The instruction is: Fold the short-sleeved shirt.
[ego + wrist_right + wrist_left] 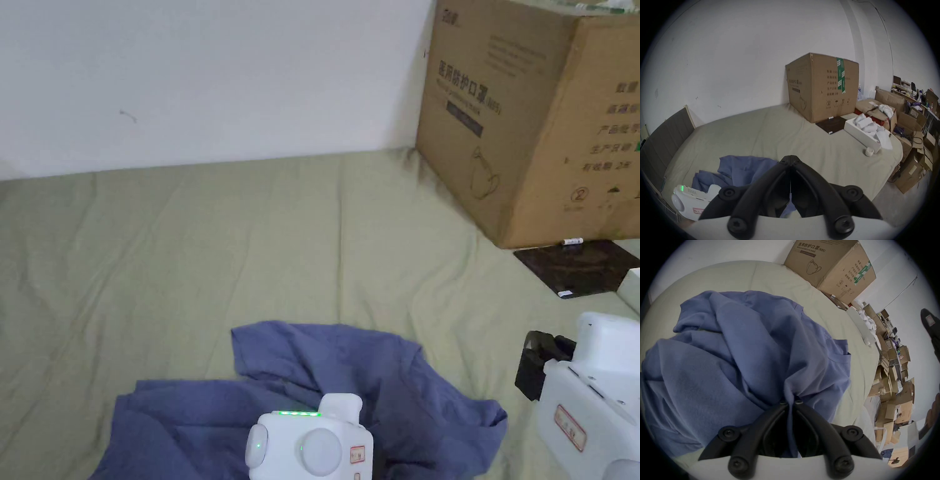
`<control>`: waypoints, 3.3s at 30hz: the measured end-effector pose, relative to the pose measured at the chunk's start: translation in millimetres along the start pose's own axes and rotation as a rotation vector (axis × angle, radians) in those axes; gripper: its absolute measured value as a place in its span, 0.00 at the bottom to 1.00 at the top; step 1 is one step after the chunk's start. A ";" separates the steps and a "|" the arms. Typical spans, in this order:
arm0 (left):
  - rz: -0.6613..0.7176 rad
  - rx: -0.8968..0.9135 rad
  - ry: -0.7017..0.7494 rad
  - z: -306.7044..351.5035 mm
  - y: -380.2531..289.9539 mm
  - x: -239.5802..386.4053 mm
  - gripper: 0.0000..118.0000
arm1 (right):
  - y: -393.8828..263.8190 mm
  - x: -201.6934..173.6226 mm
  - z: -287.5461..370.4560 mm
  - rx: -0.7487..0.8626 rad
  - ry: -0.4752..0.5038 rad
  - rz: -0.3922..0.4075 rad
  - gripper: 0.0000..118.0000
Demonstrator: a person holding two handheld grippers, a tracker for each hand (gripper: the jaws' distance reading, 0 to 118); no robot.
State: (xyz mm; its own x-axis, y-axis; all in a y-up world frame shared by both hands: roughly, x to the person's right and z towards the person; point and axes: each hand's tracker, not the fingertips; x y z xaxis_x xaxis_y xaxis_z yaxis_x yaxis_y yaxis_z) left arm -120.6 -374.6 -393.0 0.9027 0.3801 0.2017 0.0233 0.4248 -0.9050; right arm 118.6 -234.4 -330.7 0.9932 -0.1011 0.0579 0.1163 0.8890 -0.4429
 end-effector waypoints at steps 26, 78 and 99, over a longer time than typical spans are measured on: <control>0.211 0.182 0.253 135.5 -38.2 -133.8 0.00 | -27.8 -85.5 -20.0 -0.107 0.194 0.141 0.00; 0.192 0.244 0.437 197.0 79.1 -242.4 0.02 | -13.4 -171.5 -360.3 -0.767 0.299 0.434 0.38; 0.134 0.394 0.594 300.5 96.9 -209.3 0.02 | 157.6 -84.3 -239.9 -0.436 0.287 0.251 0.03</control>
State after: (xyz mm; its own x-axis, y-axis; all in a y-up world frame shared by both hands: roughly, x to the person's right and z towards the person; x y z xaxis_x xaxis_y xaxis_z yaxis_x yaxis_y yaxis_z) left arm -436.3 -166.0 -410.3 0.9705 -0.0136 -0.2406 -0.1592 0.7132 -0.6826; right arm 54.8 -192.9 -620.0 0.9457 -0.0820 -0.3146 -0.1916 0.6413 -0.7430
